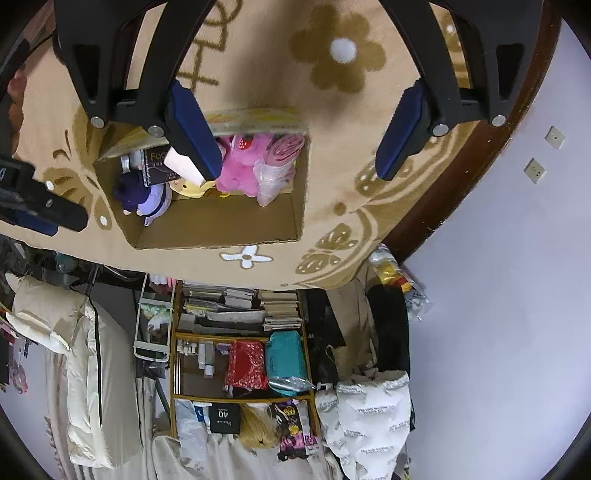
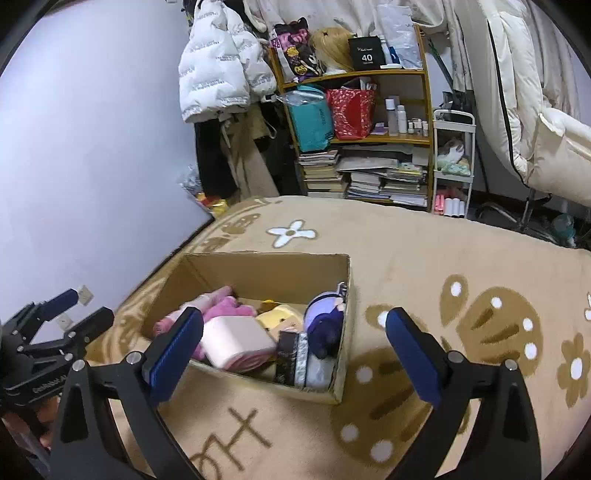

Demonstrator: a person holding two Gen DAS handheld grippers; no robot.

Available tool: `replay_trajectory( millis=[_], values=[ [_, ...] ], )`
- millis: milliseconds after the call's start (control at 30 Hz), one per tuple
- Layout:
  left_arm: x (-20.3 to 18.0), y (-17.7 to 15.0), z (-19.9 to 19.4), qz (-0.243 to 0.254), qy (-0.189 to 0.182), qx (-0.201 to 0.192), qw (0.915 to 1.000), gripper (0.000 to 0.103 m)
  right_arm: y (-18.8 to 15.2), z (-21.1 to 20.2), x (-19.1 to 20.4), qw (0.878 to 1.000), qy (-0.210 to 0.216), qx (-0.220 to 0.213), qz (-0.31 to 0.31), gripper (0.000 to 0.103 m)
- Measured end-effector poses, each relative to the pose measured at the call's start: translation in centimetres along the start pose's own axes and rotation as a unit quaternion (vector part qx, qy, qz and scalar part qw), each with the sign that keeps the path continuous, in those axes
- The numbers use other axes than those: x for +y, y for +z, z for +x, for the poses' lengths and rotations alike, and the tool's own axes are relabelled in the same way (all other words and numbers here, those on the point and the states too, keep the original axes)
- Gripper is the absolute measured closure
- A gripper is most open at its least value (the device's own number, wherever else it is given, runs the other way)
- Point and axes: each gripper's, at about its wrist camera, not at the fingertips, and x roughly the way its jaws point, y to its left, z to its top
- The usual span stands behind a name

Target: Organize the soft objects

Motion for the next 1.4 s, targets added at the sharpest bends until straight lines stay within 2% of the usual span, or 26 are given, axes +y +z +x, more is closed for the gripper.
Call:
replay_trajectory(
  millis=[200, 367, 533, 667, 867, 967, 1133, 1400],
  values=[
    [0.2, -0.4, -4.9, 0.000, -0.003, -0.025, 0.9997, 0.013, 0.0, -3.7, 0.6, 1.000, 0.004, -0.012, -0.013, 0.000],
    [0.3, -0.8, -8.4, 0.001, -0.011, -0.051, 0.9986, 0.005, -1.0, -6.6, 1.3, 0.999, -0.003, -0.017, -0.032, 0.000],
    [0.6, -2.1, -10.1, -0.013, -0.012, -0.053, 0.9984, 0.003, -2.7, -9.3, 1.7, 0.999, -0.002, -0.036, -0.032, 0.000],
    [0.6, -3.6, -11.0, -0.006, 0.007, -0.055, 0.9985, 0.001, -4.0, -10.4, 1.8, 0.998, 0.000, -0.045, -0.034, 0.000],
    [0.5, -4.6, -11.2, -0.005, 0.015, -0.053, 0.9984, 0.001, -5.5, -10.8, 1.8, 0.998, 0.006, -0.050, -0.040, 0.000],
    [0.2, -4.8, -10.5, 0.003, 0.018, -0.047, 0.9987, 0.001, -6.3, -10.6, 1.9, 0.997, -0.005, -0.054, -0.050, 0.000],
    [-0.6, -5.0, -9.4, 0.025, 0.029, -0.045, 0.9983, 0.001, -6.8, -9.2, 1.2, 0.998, -0.020, -0.042, -0.046, 0.000],
    [-0.9, -5.3, -7.5, 0.030, 0.032, -0.032, 0.9985, 0.001, -7.3, -7.4, 0.2, 0.999, -0.024, -0.035, -0.031, 0.000]
  ],
)
